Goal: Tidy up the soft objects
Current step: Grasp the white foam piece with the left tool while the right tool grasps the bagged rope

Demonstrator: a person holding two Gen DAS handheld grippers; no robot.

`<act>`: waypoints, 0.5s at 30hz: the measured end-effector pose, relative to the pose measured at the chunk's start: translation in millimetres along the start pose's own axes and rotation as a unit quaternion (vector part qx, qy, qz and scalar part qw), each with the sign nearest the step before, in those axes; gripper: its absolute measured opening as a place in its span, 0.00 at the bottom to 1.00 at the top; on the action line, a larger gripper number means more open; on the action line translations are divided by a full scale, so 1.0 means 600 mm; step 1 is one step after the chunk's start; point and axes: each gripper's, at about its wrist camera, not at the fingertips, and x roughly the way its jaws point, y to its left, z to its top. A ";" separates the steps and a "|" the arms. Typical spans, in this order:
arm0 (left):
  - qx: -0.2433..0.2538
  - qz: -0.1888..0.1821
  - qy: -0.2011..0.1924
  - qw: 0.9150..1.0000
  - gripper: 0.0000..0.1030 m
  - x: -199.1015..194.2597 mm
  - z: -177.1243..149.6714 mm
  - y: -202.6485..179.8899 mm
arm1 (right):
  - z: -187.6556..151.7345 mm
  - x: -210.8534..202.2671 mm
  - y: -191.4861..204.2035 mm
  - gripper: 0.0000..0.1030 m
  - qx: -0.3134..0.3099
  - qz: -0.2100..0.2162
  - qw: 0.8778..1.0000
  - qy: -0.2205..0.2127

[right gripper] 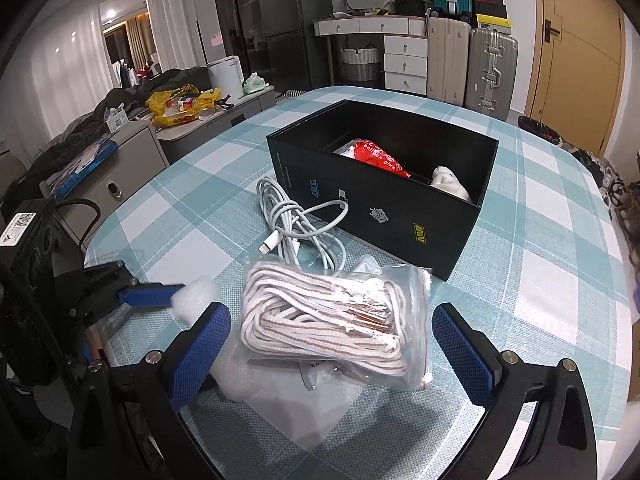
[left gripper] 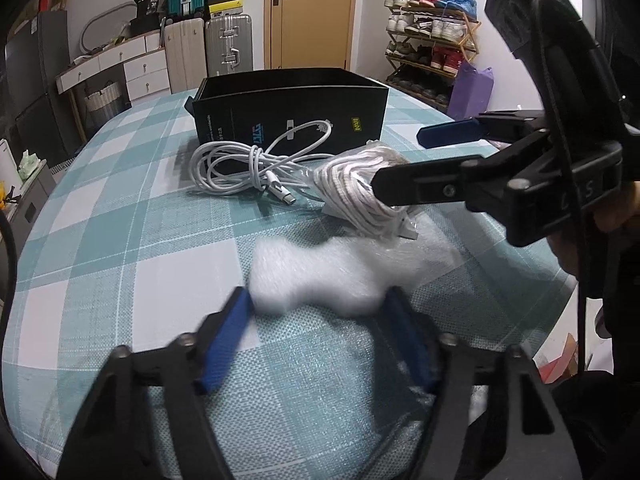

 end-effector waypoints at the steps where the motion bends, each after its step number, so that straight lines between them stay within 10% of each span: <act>1: 0.000 -0.001 -0.001 1.000 0.63 0.000 0.000 0.001 | 0.000 0.002 0.000 0.99 0.001 0.001 1.000 0.001; 15: 0.003 0.000 -0.006 1.000 0.62 0.001 -0.002 0.001 | 0.005 0.048 0.006 0.99 0.026 -0.009 0.999 0.020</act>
